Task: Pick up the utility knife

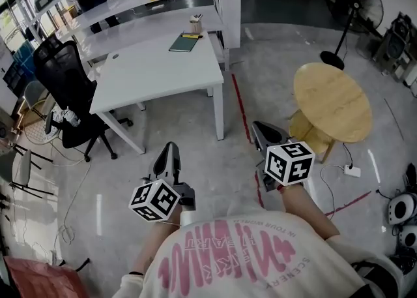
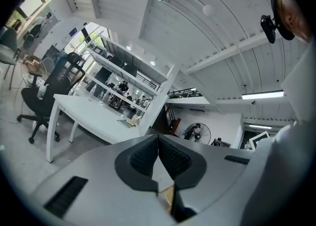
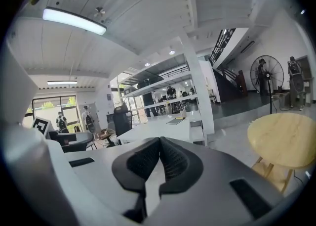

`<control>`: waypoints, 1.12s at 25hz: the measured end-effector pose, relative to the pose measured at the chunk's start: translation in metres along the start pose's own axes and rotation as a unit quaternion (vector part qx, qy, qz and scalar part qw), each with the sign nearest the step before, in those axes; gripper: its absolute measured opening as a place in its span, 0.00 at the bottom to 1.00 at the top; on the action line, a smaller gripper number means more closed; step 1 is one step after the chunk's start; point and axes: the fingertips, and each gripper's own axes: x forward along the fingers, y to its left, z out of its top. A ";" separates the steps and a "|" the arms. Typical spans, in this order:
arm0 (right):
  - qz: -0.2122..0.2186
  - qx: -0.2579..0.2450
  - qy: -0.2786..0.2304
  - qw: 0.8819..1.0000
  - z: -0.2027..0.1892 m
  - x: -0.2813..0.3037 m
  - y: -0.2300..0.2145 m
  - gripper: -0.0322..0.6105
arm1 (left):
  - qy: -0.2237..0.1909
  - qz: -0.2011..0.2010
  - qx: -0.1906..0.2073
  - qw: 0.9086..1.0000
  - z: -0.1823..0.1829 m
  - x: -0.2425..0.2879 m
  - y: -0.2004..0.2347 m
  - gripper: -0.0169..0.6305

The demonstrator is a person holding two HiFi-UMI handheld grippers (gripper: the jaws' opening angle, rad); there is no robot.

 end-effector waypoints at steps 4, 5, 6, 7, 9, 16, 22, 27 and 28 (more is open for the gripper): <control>0.011 -0.003 0.017 1.000 -0.006 0.026 0.003 0.07 | 0.010 0.015 -0.009 1.000 -0.005 0.009 0.019 0.06; 0.013 -0.003 0.020 1.000 -0.007 0.033 0.002 0.07 | 0.011 0.020 -0.011 1.000 -0.006 0.012 0.023 0.06; 0.016 -0.004 0.023 1.000 -0.007 0.039 0.000 0.07 | 0.011 0.026 -0.013 1.000 -0.006 0.015 0.028 0.06; 0.018 -0.004 0.025 1.000 -0.007 0.046 -0.002 0.07 | 0.009 0.031 -0.015 0.999 -0.005 0.018 0.033 0.06; 0.020 -0.006 0.024 1.000 -0.002 0.062 -0.007 0.07 | 0.004 0.038 -0.015 0.999 0.000 0.027 0.042 0.06; 0.025 0.005 0.006 1.000 0.034 0.131 -0.059 0.07 | -0.009 0.055 -0.003 0.998 0.014 0.102 0.055 0.06; 0.051 -0.010 -0.008 0.999 0.085 0.211 -0.088 0.07 | -0.023 0.064 -0.002 0.998 0.041 0.187 0.070 0.06; 0.067 -0.015 -0.018 0.997 0.127 0.265 -0.113 0.07 | -0.045 0.062 0.014 0.997 0.076 0.248 0.072 0.06; 0.070 -0.017 -0.019 0.997 0.135 0.275 -0.117 0.07 | -0.050 0.063 0.015 0.997 0.083 0.260 0.072 0.06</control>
